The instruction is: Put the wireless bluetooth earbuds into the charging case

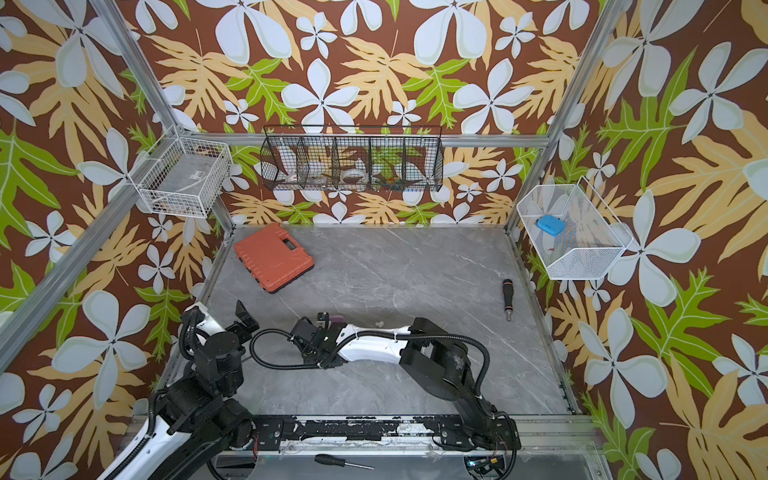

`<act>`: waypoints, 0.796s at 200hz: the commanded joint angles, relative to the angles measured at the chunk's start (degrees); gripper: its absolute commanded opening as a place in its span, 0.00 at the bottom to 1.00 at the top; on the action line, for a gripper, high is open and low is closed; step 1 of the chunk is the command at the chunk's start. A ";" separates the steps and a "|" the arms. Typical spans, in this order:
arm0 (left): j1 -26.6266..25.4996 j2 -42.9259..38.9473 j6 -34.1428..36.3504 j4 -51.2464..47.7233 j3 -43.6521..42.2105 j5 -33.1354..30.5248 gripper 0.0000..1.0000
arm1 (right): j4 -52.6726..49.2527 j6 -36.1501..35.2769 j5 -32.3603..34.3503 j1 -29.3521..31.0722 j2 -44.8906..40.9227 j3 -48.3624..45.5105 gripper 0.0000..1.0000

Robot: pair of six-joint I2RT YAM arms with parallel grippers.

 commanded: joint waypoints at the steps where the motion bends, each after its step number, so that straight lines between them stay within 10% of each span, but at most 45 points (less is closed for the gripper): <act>1: 0.14 -0.08 -0.02 0.25 0.11 -0.91 1.00 | -0.63 -0.60 0.57 0.11 0.53 0.47 0.28; 159: 0.15 -0.27 1.09 1.23 -0.33 1.25 1.00 | -0.77 -1.61 -0.01 0.37 2.48 2.08 0.21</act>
